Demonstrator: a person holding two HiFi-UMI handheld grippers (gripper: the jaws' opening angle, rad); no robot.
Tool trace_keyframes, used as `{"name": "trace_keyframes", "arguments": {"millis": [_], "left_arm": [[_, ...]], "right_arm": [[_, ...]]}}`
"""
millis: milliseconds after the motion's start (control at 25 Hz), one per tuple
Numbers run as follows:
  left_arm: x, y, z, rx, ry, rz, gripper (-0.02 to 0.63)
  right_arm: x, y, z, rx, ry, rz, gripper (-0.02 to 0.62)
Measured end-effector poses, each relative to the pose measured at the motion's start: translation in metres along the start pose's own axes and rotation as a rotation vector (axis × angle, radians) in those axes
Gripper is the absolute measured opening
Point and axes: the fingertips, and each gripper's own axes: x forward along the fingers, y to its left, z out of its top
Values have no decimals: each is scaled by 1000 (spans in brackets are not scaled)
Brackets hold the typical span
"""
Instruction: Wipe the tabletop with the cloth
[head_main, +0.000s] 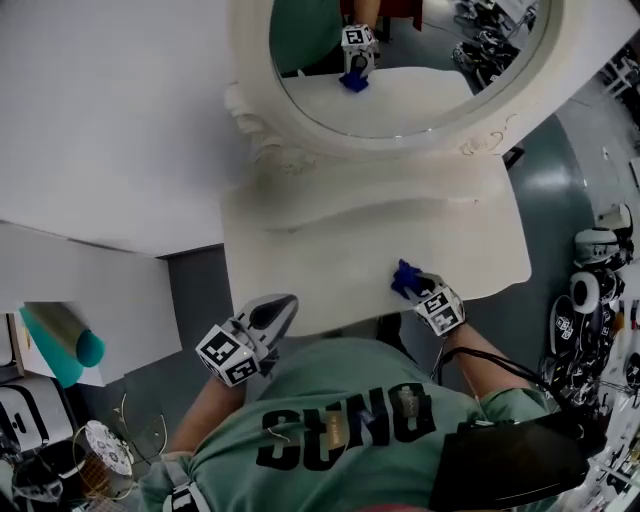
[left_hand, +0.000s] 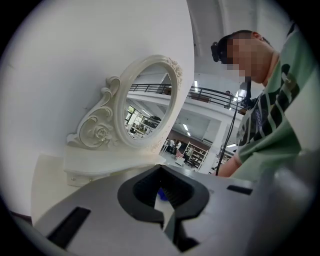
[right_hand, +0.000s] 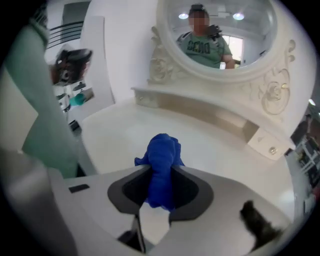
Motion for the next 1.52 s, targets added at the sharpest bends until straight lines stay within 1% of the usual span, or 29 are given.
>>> {"name": "trace_keyframes", "arguments": {"millis": [80,120,200,240,320,440,520,600,680,760,800,880,960,1040,1080,1120,1160,1200,1240,1320,1400,1440,1520], "left_arm": [[0,3,2,8,9,13,2],[1,4,2,6,13,23,2],[2,3,0,2,23,45,2],[3,1,-3,1,30,57,2],[2,-3,-9,-4,41,86,2],[1,-7,-16,-14,47,134,1],[6,-11,-18,-12,46,149,2],[16,-19,-20,-9,42,153,2],[33,-29,-22,-21,28,151,2],[54,-41,-22,-25,12,138,2],[65,-48,-23,-21,7,130,2],[86,-62,-26,-14,2,122,2],[106,-74,-29,-28,-5,129,2],[126,-90,-36,-41,-9,135,2],[136,-99,-40,-44,-8,138,2],[144,-107,-44,-45,-7,143,2],[151,-113,-47,-46,-7,150,2],[156,-119,-49,-45,-8,158,2],[160,-124,-50,-45,-11,169,2],[162,-130,-51,-51,-18,203,2],[162,-136,-50,-58,-26,237,2],[162,-139,-49,-56,-28,251,1],[160,-145,-47,-48,-30,281,2]], "right_arm": [[22,-72,26,62,-46,-115,104],[30,-105,45,81,-66,-160,104],[45,-155,81,106,-92,-220,106],[54,-172,92,115,-92,-234,106],[71,-191,104,133,-82,-242,106],[85,-199,108,162,-89,-219,106],[78,-187,98,132,-65,-191,106],[58,-154,70,53,-14,-133,104],[30,-108,23,-26,27,-43,104],[-2,-63,-27,-78,50,46,104],[-18,-44,-49,-96,60,86,104],[-41,-18,-79,-139,69,150,104],[-50,-2,-98,-183,73,214,104],[-56,7,-115,-225,104,298,104],[-60,8,-120,-246,104,341,104],[-64,4,-117,-262,75,370,104],[-68,-8,-105,-267,23,376,104],[-68,-30,-85,-259,-36,351,104],[-64,-60,-61,-239,-89,297,104],[-46,-132,-8,-196,-165,141,104],[-17,-190,26,-189,-188,2,104],[-1,-211,35,-187,-182,-46,104],[23,-238,49,-160,-164,-100,104]]}}
